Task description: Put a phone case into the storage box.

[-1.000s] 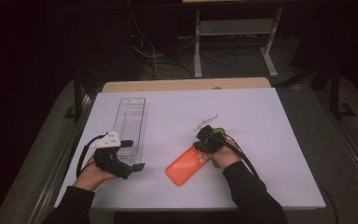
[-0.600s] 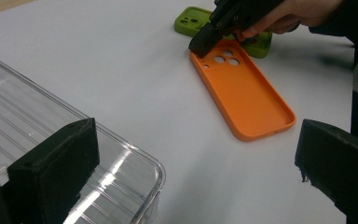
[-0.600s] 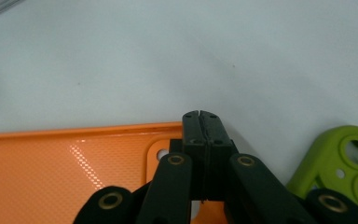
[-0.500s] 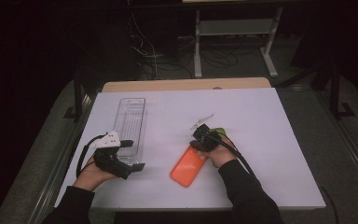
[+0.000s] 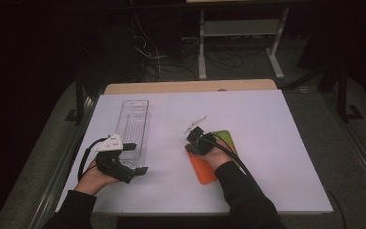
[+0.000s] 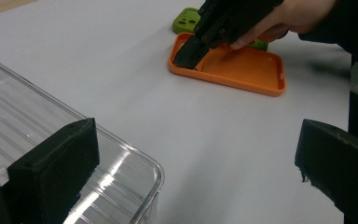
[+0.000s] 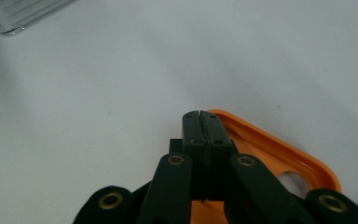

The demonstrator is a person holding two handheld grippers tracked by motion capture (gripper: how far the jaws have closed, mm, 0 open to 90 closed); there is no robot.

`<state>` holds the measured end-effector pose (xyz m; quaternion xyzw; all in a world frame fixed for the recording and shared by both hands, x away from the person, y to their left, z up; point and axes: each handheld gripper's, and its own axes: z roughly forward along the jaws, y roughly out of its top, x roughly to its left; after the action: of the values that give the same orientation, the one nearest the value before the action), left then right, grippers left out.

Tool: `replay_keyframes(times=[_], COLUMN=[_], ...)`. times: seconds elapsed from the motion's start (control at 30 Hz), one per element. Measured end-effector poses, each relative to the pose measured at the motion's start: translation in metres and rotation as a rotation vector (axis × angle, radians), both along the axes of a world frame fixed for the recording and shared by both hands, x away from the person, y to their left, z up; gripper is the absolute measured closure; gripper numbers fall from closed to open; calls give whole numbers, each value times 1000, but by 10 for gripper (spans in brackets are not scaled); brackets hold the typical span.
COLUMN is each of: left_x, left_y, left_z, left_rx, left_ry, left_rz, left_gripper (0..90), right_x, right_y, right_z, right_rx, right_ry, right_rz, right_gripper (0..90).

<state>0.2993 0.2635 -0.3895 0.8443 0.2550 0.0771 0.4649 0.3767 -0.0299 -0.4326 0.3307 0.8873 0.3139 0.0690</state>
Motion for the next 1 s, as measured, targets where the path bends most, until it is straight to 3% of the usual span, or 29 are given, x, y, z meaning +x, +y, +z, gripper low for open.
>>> replay_keyframes(times=[0.43, 0.73, 0.87, 1.0], left_x=[0, 0, 0, 0], left_y=[-1, -1, -1, -2], left_z=[0, 0, 0, -1], left_rx=[-8, -4, -2, 4], left_ry=[2, 1, 2, 1], left_rz=[-4, -8, -8, -11], left_gripper=[0, 0, 0, 0], right_x=[-2, -5, -6, -7], right_y=[24, 38, 35, 19], right_z=[1, -2, 1, 15], right_rx=[10, -19, -19, -5], right_ry=[14, -14, -17, -30], right_rz=[55, 127, 122, 108], right_gripper=[881, 880, 858, 806])
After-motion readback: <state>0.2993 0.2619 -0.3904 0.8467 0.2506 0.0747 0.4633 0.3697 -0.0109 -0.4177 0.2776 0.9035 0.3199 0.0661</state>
